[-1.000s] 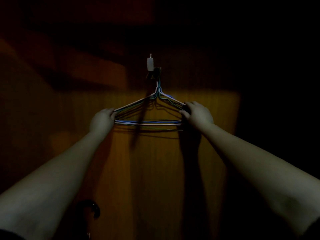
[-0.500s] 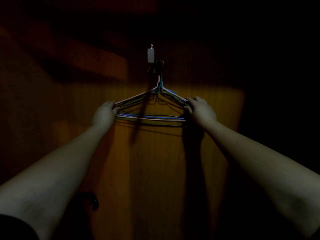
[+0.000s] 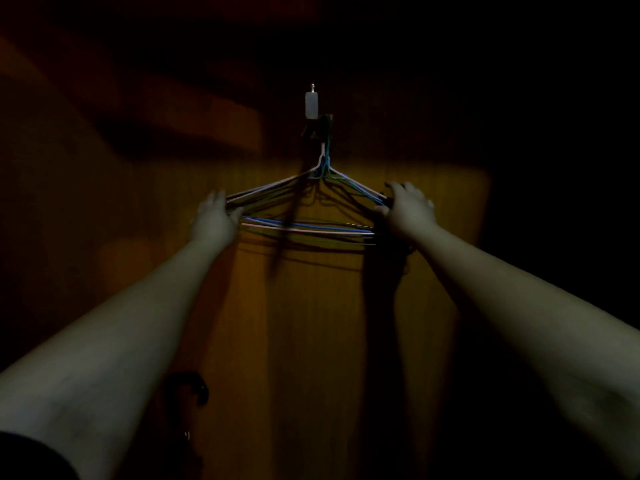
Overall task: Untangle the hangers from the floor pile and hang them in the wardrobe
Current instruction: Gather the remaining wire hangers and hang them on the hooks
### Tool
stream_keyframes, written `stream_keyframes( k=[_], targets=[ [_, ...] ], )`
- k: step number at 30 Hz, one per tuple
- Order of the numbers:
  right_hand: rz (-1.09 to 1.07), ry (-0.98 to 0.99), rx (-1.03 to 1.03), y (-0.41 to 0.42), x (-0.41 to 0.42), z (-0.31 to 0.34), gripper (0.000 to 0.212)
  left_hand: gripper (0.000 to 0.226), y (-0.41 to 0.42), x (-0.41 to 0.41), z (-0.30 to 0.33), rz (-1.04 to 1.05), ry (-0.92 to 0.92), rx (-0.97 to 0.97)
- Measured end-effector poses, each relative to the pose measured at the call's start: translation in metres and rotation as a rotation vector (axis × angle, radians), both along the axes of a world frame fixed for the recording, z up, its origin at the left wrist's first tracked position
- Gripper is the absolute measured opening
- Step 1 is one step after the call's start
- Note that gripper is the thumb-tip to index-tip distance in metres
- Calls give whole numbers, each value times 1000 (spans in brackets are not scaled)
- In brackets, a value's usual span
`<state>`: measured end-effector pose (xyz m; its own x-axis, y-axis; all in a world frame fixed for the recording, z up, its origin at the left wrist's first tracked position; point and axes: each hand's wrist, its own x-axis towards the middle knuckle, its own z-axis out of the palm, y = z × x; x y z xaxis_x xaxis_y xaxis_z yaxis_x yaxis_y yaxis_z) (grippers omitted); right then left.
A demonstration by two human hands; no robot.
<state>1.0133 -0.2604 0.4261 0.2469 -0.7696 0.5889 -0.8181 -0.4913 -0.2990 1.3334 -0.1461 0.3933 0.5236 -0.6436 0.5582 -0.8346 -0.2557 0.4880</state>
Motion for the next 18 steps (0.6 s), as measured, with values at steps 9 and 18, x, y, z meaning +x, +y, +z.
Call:
stream_keyframes(
  k=[9,18],
  targets=[
    [-134,-24,23,92,-11,-12,53,56,90,-17,-33,-21,84,-12],
    [82,129,325,234,-13,-110,32,50,215,-74,-105,-275,102,374]
  ],
)
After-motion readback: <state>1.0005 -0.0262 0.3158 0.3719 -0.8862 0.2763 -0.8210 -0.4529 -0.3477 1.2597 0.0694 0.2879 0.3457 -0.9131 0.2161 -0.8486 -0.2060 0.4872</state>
